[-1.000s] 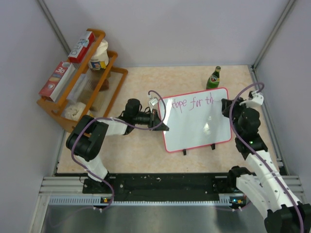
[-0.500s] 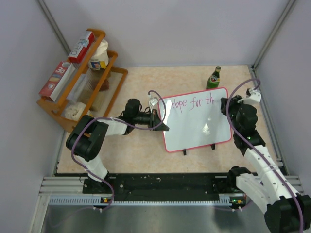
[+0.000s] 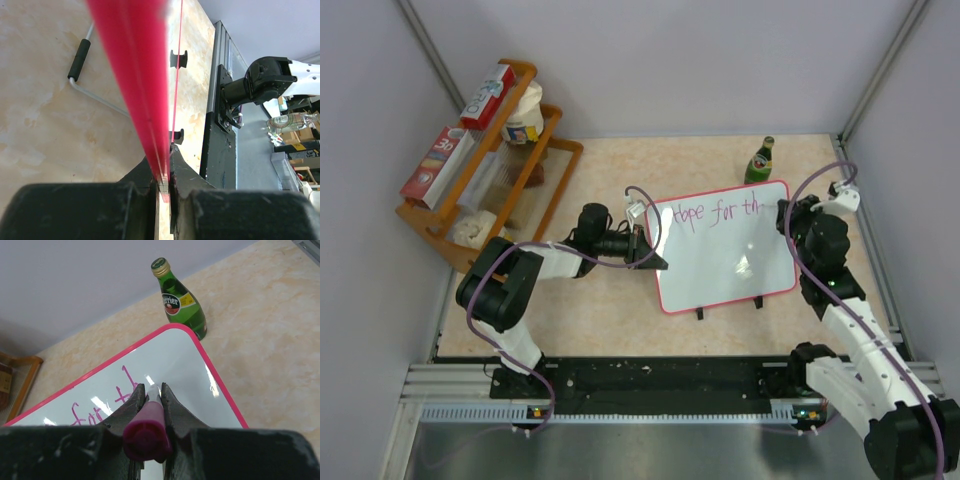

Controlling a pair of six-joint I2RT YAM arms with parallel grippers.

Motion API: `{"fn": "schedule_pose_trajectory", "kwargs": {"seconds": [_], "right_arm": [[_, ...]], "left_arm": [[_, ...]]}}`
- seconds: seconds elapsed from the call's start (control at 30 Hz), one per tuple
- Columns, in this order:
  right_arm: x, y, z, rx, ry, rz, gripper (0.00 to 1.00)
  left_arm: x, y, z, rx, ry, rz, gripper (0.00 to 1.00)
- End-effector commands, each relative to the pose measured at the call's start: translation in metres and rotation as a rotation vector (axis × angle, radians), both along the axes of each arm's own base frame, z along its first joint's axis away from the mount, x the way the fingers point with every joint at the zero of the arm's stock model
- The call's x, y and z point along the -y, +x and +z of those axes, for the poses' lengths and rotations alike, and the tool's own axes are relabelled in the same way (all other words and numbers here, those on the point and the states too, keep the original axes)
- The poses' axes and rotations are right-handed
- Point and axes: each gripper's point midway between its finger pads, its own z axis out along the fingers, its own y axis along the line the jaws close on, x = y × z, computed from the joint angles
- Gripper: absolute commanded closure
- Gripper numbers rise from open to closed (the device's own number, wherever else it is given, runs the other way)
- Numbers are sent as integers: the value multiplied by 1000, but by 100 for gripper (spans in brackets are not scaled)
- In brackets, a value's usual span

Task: Write a sentence on the whiteboard

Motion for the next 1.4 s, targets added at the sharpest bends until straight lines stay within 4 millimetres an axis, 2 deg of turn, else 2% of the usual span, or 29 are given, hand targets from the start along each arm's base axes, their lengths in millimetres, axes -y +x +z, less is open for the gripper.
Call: {"fn": "schedule_pose_trajectory", "kwargs": {"seconds": [0.0, 0.17, 0.73, 0.97, 1.37], "right_arm": [[14, 4, 10, 36, -17, -62, 100], [16, 6, 13, 47, -10, -72, 100], [-2, 13, 30, 79, 28, 16, 100], [-10, 9, 12, 32, 44, 58, 100], [-2, -8, -14, -10, 36, 28, 100]], "left_arm": [[0, -34, -30, -1, 67, -102, 100], [-1, -33, -30, -6, 68, -101, 100], [0, -34, -31, -8, 69, -102, 100], [0, -34, -31, -7, 68, -104, 100], [1, -33, -30, -5, 69, -101, 100]]}}
